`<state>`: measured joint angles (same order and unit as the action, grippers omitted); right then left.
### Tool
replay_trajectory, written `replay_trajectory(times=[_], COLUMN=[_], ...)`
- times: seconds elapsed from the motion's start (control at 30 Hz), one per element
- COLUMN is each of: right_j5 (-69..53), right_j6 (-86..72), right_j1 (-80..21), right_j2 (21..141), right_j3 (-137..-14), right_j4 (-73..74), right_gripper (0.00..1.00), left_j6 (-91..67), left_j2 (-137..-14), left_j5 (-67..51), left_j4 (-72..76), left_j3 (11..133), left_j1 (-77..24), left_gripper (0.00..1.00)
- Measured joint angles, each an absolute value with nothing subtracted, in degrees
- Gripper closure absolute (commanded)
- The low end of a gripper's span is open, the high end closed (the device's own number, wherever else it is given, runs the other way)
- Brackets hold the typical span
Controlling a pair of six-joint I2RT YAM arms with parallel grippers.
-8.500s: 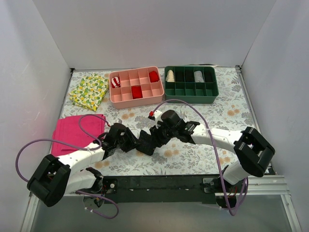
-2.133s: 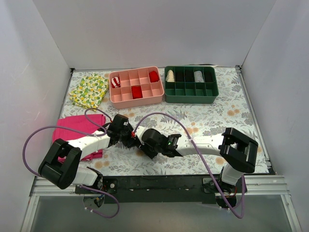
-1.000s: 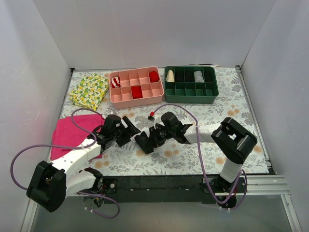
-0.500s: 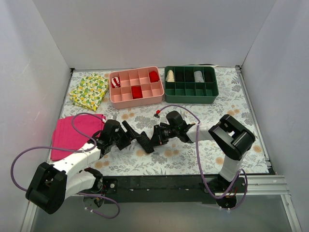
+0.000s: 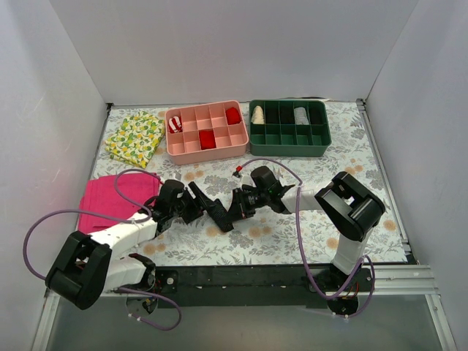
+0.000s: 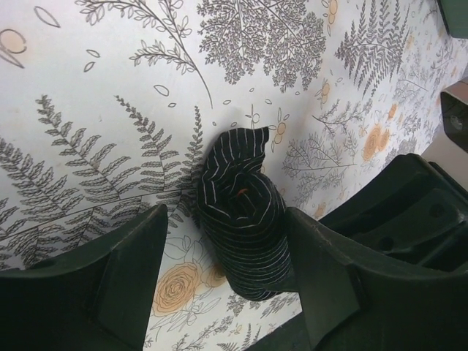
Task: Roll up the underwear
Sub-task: Roll the underwear to the center of the board.
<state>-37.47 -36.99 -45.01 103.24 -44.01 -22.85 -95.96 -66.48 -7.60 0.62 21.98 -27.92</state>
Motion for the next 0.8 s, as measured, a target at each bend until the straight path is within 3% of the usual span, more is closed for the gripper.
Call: replay_trajectory(times=[0.1,0.27,0.47,0.57,0.6,0.7,0.8], right_j5=[-37.28,-37.15,-37.58,-37.54,-37.19,-33.89,-27.99], right_j6=[-36.1,-34.76,-33.58,-32.6,-32.27,-29.91,-26.61], right_j1=[-45.01,-45.01,-45.01,-45.01,-45.01,-45.25,-46.57], right_j2=[103.24,103.24,103.74,103.68,103.39,101.08,97.56], right_j3=[-44.82,-45.71,-46.72,-46.83,-46.85,-46.85,-47.09], right_j4=[-21.02,-19.0,-17.58,-17.28,-16.88,-13.96,-9.08], right_gripper=[0.96,0.97,0.91,0.76,0.66,0.55,0.51], left_j6=[-96.03,-96.62,-97.43,-97.51,-97.54,-97.49,-97.32], left_j2=[-68.16,-72.49,-75.07,-76.23,-76.71,-78.35,-79.42], left_j5=[-8.62,-10.5,-11.94,-12.43,-12.56,-13.13,-13.41], left_j4=[2.79,6.79,10.35,11.16,11.16,10.55,9.13], left_j3=[21.98,22.04,22.15,22.65,23.07,24.71,26.22], left_j1=[-27.92,-27.94,-28.03,-28.01,-28.01,-28.1,-28.4], left_gripper=[0.39,0.51,0.76,0.82,0.84,0.85,0.85])
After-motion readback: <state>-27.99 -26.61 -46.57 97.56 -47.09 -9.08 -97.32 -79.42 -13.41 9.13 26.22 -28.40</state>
